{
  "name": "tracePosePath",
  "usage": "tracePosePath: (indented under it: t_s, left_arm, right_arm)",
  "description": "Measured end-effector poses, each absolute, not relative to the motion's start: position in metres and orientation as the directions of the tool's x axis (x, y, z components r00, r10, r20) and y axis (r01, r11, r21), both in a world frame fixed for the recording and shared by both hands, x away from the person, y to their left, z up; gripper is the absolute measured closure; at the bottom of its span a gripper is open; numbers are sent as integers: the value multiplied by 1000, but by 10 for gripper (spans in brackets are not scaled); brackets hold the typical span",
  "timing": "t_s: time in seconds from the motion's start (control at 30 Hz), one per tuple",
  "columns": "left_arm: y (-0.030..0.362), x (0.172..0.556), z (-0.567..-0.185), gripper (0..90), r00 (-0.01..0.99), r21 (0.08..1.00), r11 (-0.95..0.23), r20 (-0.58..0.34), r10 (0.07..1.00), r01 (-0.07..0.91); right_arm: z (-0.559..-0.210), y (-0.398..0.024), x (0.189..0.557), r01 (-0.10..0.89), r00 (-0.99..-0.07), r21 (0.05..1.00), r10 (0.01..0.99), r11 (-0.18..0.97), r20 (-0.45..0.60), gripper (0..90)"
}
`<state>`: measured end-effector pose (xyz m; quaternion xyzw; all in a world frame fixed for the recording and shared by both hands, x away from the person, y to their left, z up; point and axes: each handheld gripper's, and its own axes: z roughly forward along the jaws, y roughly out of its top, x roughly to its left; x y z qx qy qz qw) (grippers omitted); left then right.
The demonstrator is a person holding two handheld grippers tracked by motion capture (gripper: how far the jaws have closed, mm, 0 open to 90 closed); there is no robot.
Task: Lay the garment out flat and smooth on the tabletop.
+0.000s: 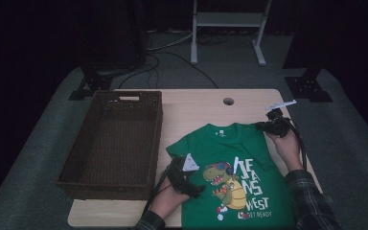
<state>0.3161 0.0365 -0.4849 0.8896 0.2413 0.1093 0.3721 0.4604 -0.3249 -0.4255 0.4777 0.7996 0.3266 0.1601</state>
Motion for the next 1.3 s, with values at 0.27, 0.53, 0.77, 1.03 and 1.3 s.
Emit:
tracePosePath:
  t_s: [0.27,0.53,0.77,1.03,1.3]
  left_arm:
    - [37,316,-485,6,859,715,-606,15,511,348]
    - [37,316,-485,6,860,715,-606,15,511,348]
    - [37,316,-485,6,860,715,-606,15,511,348]
    - [37,316,-485,6,860,714,-608,15,510,349]
    - [37,316,-485,6,860,714,-607,15,511,348]
  right_arm:
    - [-435,-323,466,678,-479,648,877,347,32,868]
    - [-439,-320,467,676,-471,639,882,367,-8,785]
    - [-430,-320,461,650,-473,660,880,377,-37,719]
    - [-419,-321,448,638,-475,669,879,381,-47,684]
    - [-415,-318,429,635,-482,666,874,392,-54,669]
